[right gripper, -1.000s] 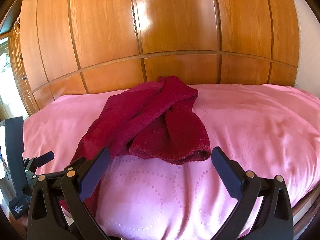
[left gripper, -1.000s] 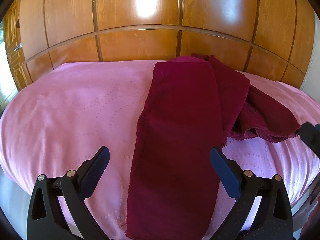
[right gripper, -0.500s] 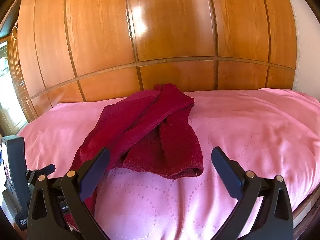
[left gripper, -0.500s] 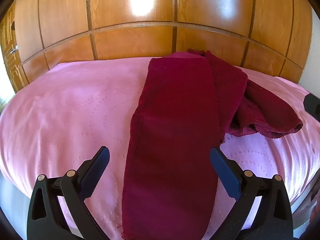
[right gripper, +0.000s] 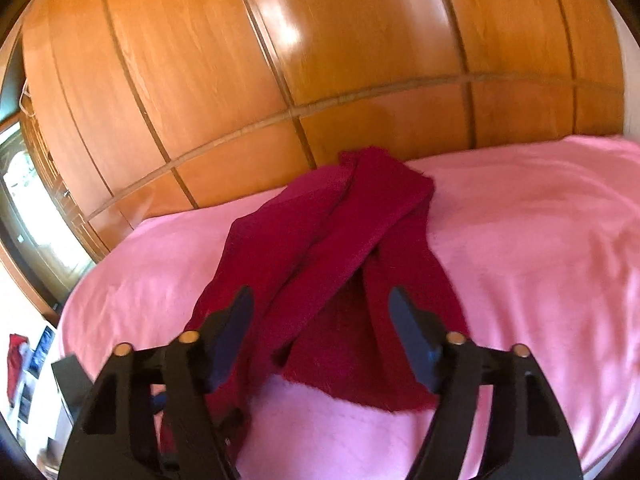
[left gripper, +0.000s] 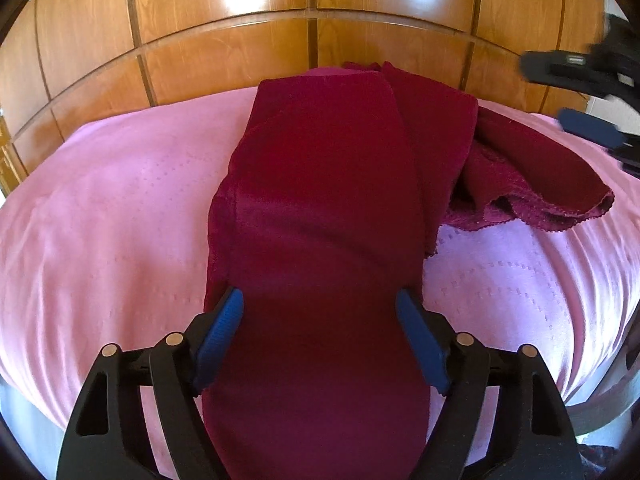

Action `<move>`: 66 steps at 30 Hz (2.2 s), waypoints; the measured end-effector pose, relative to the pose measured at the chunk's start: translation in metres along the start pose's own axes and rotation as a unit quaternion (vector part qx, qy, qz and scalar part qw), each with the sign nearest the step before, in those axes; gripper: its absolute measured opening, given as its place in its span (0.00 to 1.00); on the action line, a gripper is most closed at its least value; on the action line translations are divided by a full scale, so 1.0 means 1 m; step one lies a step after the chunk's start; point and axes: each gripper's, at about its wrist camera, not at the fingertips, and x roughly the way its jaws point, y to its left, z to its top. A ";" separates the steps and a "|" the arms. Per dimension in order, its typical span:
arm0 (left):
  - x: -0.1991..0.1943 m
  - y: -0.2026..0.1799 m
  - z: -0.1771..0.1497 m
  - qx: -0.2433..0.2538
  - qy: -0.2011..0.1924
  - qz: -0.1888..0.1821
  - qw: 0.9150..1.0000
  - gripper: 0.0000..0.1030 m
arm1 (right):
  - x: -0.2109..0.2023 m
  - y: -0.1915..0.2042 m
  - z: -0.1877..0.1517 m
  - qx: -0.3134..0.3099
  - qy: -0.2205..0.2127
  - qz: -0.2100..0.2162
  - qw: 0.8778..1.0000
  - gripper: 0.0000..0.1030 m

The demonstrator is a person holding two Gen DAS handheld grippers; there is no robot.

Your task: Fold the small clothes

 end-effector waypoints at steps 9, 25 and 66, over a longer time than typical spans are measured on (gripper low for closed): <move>-0.005 0.023 0.003 -0.030 -0.014 -0.065 0.997 0.01 | 0.088 -0.001 0.001 0.049 0.103 0.013 0.993 0.23; -0.034 0.162 0.114 -0.147 -0.123 -0.009 0.981 0.00 | -0.004 -0.083 0.111 -0.016 -0.056 -0.072 0.996 0.06; 0.048 0.084 0.070 -0.275 0.048 -0.312 0.908 0.06 | -0.007 -0.130 0.013 0.075 0.125 0.117 0.982 0.09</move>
